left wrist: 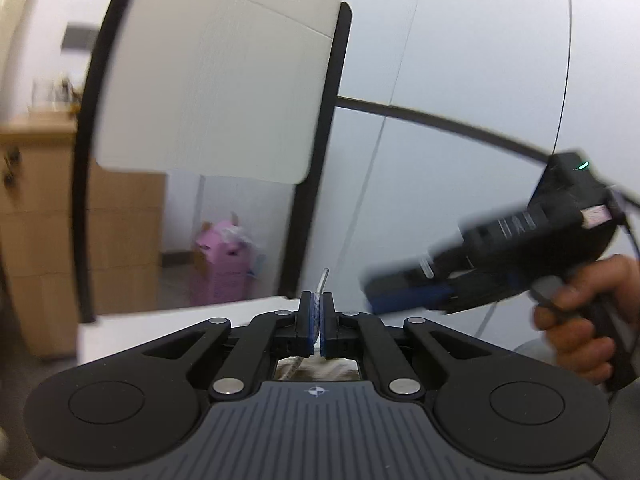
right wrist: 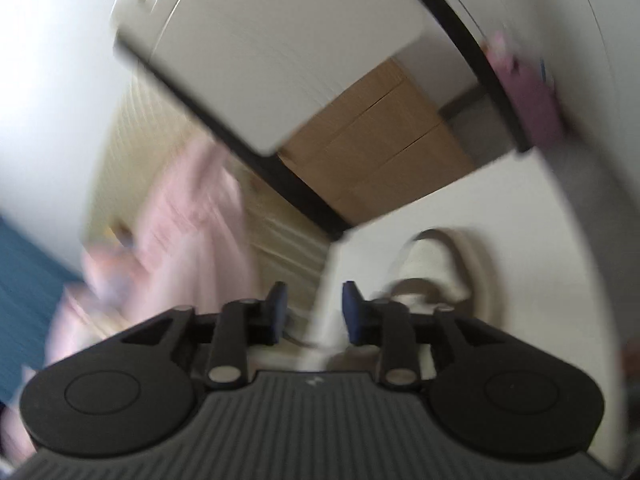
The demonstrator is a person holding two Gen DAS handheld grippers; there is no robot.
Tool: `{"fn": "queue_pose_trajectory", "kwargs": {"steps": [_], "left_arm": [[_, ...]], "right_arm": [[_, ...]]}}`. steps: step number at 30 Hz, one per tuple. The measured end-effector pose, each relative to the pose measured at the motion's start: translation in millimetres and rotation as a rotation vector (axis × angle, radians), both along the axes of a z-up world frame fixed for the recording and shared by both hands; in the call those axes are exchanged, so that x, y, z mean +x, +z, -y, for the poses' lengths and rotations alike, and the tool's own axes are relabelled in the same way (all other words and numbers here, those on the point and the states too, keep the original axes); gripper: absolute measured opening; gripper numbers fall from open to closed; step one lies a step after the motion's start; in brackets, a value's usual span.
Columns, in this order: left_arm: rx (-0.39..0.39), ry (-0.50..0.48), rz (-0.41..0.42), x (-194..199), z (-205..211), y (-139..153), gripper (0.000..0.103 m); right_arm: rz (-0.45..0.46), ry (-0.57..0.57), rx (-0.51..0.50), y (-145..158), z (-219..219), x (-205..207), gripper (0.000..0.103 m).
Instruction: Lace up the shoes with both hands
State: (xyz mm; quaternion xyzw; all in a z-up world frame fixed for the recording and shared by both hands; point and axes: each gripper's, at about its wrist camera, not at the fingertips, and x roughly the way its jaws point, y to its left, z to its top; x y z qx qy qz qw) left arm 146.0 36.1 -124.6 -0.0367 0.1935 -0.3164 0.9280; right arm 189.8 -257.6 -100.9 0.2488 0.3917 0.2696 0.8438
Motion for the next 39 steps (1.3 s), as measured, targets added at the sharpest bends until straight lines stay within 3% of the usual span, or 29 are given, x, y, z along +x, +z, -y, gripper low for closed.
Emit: {"fn": "queue_pose_trajectory", "kwargs": {"steps": [4, 6, 8, 10, 16, 19, 22, 26, 39], "left_arm": [[0.186, -0.043, 0.05, -2.0, 10.6, -5.6, 0.003], [0.272, -0.071, 0.063, -0.5, 18.2, -11.2, 0.003], [0.33, -0.101, 0.072, 1.8, 24.5, -16.3, 0.003], [0.392, -0.133, 0.091, 1.5, 30.7, -21.4, 0.003], [0.484, -0.216, 0.142, -3.7, 45.4, -31.4, 0.003], [0.519, -0.249, 0.169, -6.1, 51.0, -35.5, 0.003], [0.604, -0.303, 0.224, -14.0, 62.1, -43.7, 0.003], [0.694, -0.344, 0.281, -20.4, 74.1, -52.8, 0.003], [0.724, -0.363, 0.329, -28.0, 76.6, -54.6, 0.003]], "right_arm": [[0.054, 0.13, -0.182, -10.9, -22.0, -16.6, 0.033], [0.058, 0.109, -0.216, -17.3, -23.1, -19.5, 0.033], [0.054, 0.078, -0.233, -23.8, -22.0, -21.1, 0.026], [-0.004, 0.018, -0.157, -35.2, -10.2, -19.7, 0.02], [-0.156, -0.143, 0.197, -68.9, 27.7, -21.9, 0.021], [-0.203, -0.187, 0.3, -77.5, 35.5, -24.2, 0.021], [-0.25, -0.219, 0.394, -85.5, 42.4, -25.9, 0.021], [-0.272, -0.228, 0.445, -92.2, 46.5, -26.0, 0.021], [-0.301, -0.238, 0.504, -105.0, 55.1, -25.7, 0.022]]}}
